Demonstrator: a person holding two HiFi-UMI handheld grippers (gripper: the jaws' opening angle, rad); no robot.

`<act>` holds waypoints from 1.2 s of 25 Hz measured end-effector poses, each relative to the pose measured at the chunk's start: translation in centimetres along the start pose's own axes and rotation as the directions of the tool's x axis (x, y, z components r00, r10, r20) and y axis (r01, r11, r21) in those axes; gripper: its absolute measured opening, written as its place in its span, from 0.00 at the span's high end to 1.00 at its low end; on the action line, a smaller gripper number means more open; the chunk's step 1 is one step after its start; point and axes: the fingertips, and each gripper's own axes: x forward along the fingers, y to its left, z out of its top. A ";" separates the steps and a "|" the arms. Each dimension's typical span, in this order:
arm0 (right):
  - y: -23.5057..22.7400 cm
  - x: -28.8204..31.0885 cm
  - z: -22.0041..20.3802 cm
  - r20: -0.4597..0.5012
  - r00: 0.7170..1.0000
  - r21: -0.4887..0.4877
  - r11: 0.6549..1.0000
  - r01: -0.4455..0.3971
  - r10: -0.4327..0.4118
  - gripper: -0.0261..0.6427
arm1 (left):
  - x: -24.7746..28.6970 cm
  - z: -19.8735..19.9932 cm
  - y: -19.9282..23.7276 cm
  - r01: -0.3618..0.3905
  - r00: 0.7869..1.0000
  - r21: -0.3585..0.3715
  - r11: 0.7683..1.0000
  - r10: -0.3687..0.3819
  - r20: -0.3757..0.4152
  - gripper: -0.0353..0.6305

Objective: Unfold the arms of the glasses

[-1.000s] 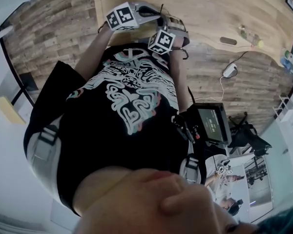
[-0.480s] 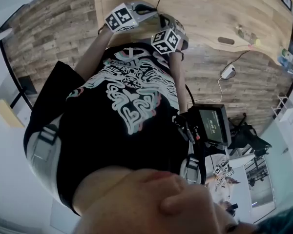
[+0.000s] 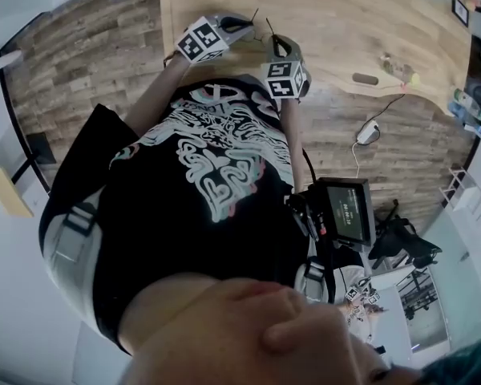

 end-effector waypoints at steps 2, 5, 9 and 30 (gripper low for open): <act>-0.7 -0.3 0.1 0.036 0.999 0.107 0.994 -0.005 0.001 0.96 | -0.2 -0.2 0.7 -0.019 1.000 -0.004 1.000 0.019 -0.006 0.96; -1.7 -0.9 0.8 0.132 0.991 0.334 0.942 -0.038 -0.007 0.96 | -0.8 -0.2 1.6 -0.046 0.999 -0.020 0.999 0.046 -0.003 0.96; -3.6 -0.8 0.6 0.163 0.986 0.464 0.885 -0.042 -0.039 0.96 | -1.1 0.3 2.8 -0.058 0.998 -0.058 0.997 0.059 0.025 0.96; -5.1 -3.3 2.7 0.295 0.934 0.404 0.912 0.068 -0.201 0.96 | -1.6 3.3 3.9 -0.271 0.952 0.001 0.963 0.267 0.149 0.96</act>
